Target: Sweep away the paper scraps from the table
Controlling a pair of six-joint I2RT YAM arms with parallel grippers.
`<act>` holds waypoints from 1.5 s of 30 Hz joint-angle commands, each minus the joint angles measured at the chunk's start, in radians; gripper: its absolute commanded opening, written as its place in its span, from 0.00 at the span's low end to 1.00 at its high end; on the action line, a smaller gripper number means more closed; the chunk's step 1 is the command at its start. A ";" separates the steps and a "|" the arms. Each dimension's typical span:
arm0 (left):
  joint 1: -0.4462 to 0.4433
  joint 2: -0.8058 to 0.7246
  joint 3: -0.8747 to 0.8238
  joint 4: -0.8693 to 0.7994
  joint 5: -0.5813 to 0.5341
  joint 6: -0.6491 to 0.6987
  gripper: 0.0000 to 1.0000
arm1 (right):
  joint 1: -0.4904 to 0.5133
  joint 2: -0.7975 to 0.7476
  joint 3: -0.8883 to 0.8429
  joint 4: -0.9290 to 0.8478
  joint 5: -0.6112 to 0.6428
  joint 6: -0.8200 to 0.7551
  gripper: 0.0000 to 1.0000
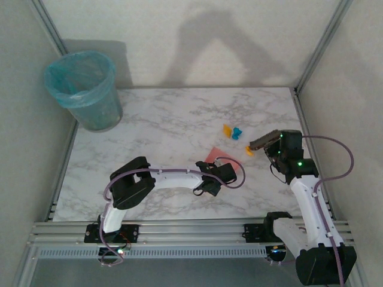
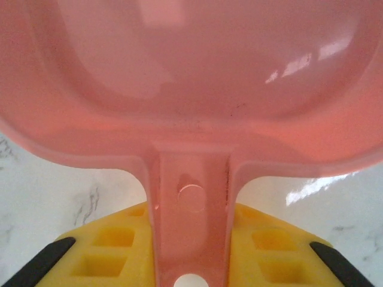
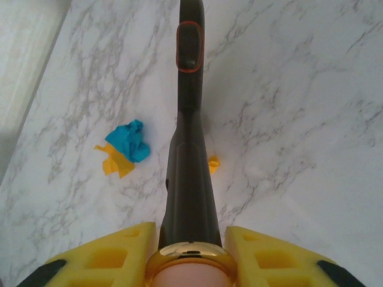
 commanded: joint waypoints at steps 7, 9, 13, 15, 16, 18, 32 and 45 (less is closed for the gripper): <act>0.005 -0.074 -0.038 -0.156 0.047 -0.035 0.00 | 0.023 -0.154 -0.180 0.048 -0.133 0.198 0.00; 0.006 -0.076 -0.032 -0.179 0.072 -0.028 0.00 | 0.048 -0.176 -0.198 0.052 -0.120 0.228 0.00; 0.008 -0.062 -0.010 -0.240 0.066 -0.017 0.00 | 0.100 -0.181 -0.195 0.057 -0.102 0.244 0.00; 0.019 -0.065 -0.002 -0.266 0.047 -0.019 0.00 | 0.124 -0.174 -0.193 0.065 -0.107 0.242 0.00; 0.026 -0.068 -0.001 -0.269 0.050 -0.017 0.00 | 0.133 -0.172 -0.193 0.069 -0.110 0.242 0.00; 0.038 -0.068 0.010 -0.281 0.053 -0.012 0.00 | 0.161 -0.166 -0.195 0.079 -0.120 0.244 0.00; 0.063 -0.018 0.039 -0.318 0.041 -0.007 0.00 | 0.377 -0.256 -0.220 0.060 -0.060 0.363 0.00; 0.076 -0.019 0.047 -0.301 0.059 -0.002 0.00 | 0.442 -0.329 -0.103 -0.045 0.091 0.309 0.00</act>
